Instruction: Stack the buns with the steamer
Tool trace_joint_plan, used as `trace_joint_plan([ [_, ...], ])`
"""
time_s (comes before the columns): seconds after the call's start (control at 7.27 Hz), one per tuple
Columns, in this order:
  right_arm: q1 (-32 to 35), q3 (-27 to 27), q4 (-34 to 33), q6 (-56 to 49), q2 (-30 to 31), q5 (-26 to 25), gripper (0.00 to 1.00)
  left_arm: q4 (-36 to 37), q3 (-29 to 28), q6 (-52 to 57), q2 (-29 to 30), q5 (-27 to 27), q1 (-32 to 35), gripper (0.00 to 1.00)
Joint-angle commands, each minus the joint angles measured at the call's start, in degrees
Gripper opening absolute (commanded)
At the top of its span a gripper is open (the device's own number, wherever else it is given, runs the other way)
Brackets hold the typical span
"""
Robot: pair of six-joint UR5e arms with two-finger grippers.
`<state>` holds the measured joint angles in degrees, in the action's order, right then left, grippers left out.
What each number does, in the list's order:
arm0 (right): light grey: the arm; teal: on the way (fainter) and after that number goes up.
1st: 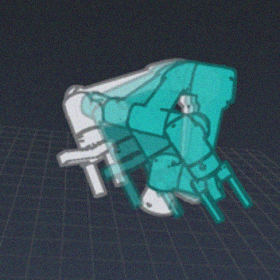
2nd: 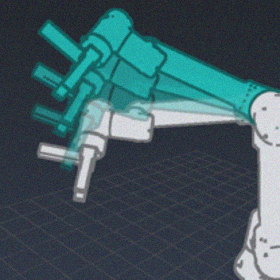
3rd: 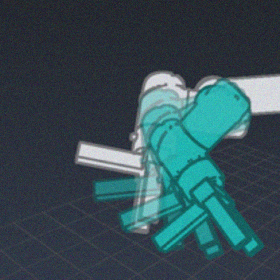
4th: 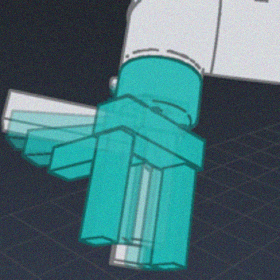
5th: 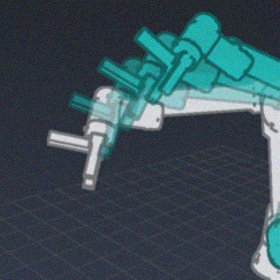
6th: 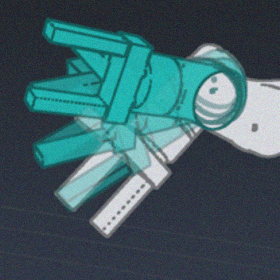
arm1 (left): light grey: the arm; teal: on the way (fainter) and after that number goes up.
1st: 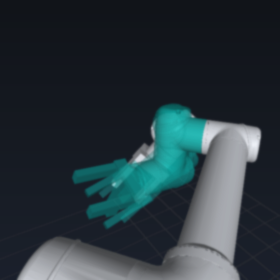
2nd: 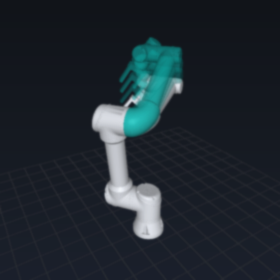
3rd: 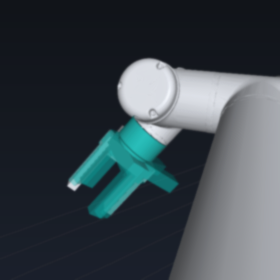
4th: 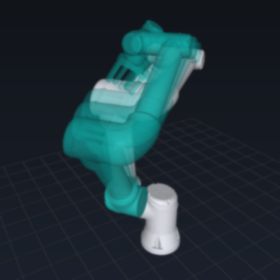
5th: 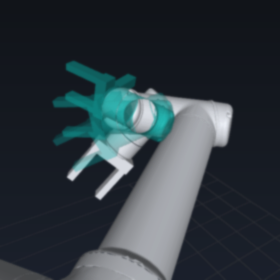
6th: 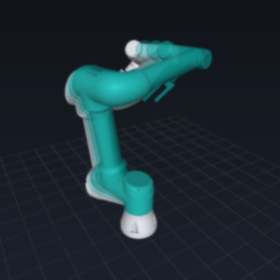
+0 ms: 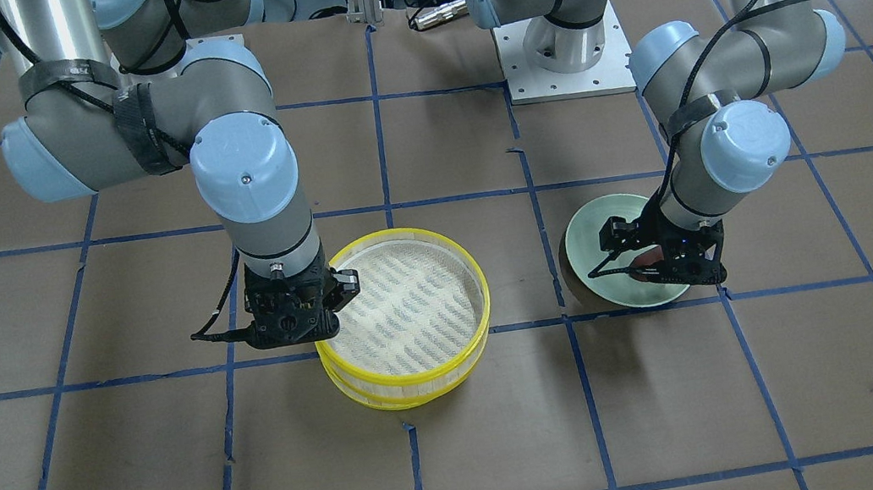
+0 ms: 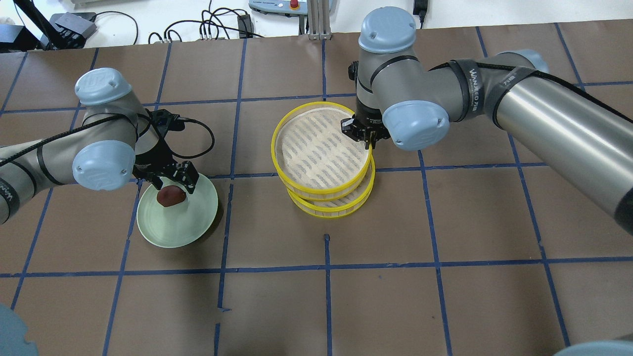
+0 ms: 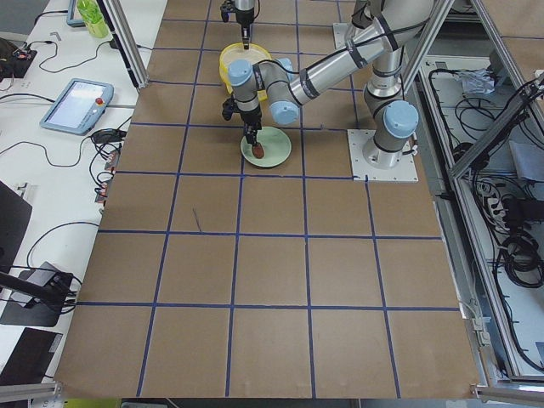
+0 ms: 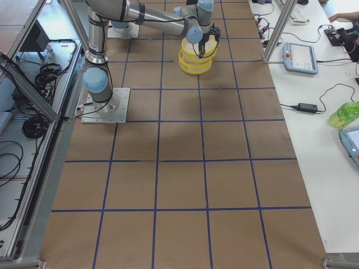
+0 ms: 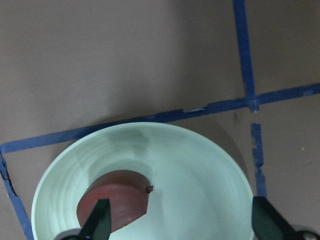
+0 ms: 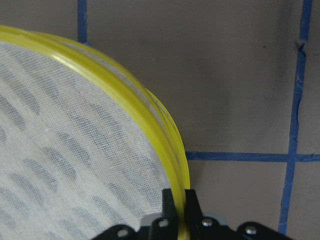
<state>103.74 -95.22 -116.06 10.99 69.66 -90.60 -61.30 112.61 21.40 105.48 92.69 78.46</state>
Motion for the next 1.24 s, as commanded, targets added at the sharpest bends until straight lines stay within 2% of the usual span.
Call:
trace_joint_plan([
  [0.0, 0.06, -0.41, -0.04, -0.62, -0.57, -0.36, 0.06, 0.22, 0.94, 1.71, 0.78, 0.92, -0.24, 0.67],
  [0.28, -0.03, -1.63, 0.22, -1.75, -0.14, -0.54, 0.06, 0.22, 1.03, 1.98, 0.95, 0.92, -0.24, 0.14],
  [0.41, -0.03, -1.38, 0.22, -2.11, 0.21, -2.02, 0.06, 0.22, 0.94, 1.89, 0.95, 0.92, -0.24, 0.02],
  [0.83, -0.03, -1.2, 0.22, -2.03, 0.3, -2.3, 0.06, 2.15, -1.77, 1.46, -1.5, 0.92, 0.55, 0.01],
  [1.1, -0.03, -1.29, 0.83, -2.2, 0.3, -2.91, 0.06, 0.05, -4.06, -0.73, -5.36, 0.31, 2.39, 0.01],
])
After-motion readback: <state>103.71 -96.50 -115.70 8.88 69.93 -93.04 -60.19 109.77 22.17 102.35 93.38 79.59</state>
